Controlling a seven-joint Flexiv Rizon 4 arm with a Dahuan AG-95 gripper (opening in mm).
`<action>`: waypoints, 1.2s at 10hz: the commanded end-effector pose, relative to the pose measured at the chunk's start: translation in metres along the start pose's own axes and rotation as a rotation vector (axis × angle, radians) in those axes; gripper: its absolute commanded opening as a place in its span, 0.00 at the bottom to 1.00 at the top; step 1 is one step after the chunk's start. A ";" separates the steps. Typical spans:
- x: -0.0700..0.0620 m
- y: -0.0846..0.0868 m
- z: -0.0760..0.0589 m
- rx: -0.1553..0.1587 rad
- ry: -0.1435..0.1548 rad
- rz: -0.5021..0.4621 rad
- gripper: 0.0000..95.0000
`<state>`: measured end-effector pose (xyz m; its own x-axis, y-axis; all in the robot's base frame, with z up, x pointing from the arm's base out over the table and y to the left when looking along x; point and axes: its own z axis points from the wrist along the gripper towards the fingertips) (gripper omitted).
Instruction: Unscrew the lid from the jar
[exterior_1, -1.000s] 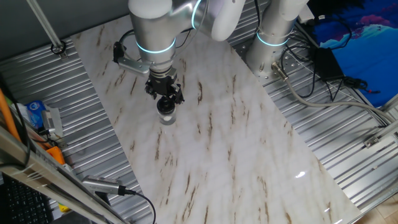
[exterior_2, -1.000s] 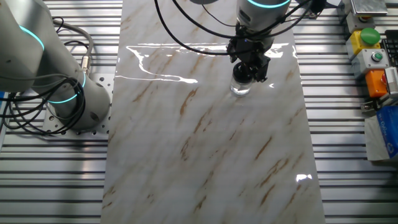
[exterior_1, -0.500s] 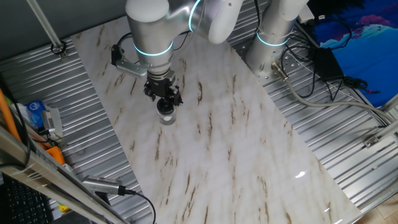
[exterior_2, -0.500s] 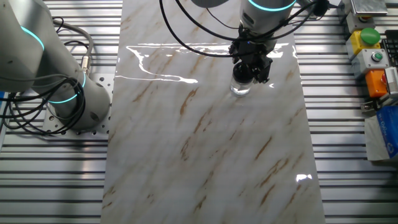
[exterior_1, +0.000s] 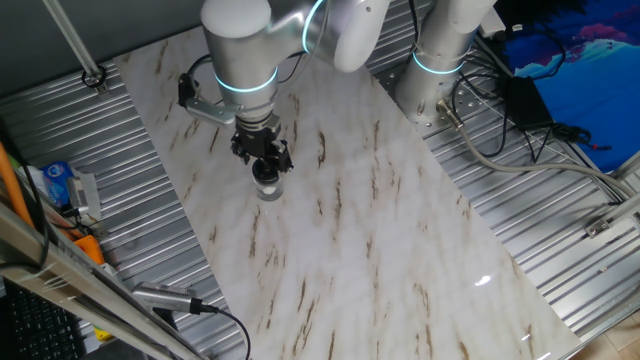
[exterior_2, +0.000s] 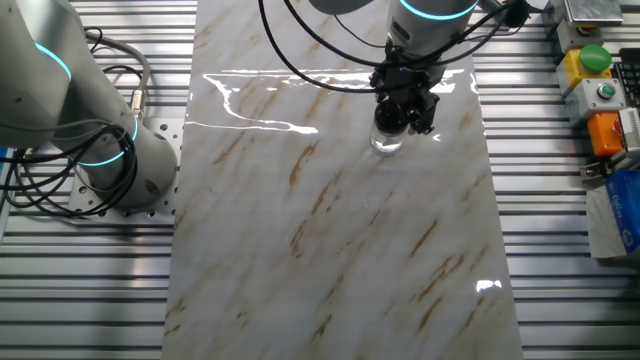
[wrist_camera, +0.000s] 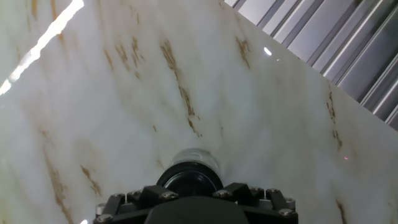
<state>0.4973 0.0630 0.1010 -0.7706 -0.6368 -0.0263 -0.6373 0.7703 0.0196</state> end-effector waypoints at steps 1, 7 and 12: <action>0.002 0.002 0.000 0.001 0.001 0.003 0.80; 0.006 0.007 0.004 -0.004 0.008 0.027 0.80; 0.006 0.006 0.004 -0.010 0.009 0.040 0.60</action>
<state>0.4882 0.0640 0.0969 -0.7958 -0.6053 -0.0182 -0.6056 0.7952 0.0298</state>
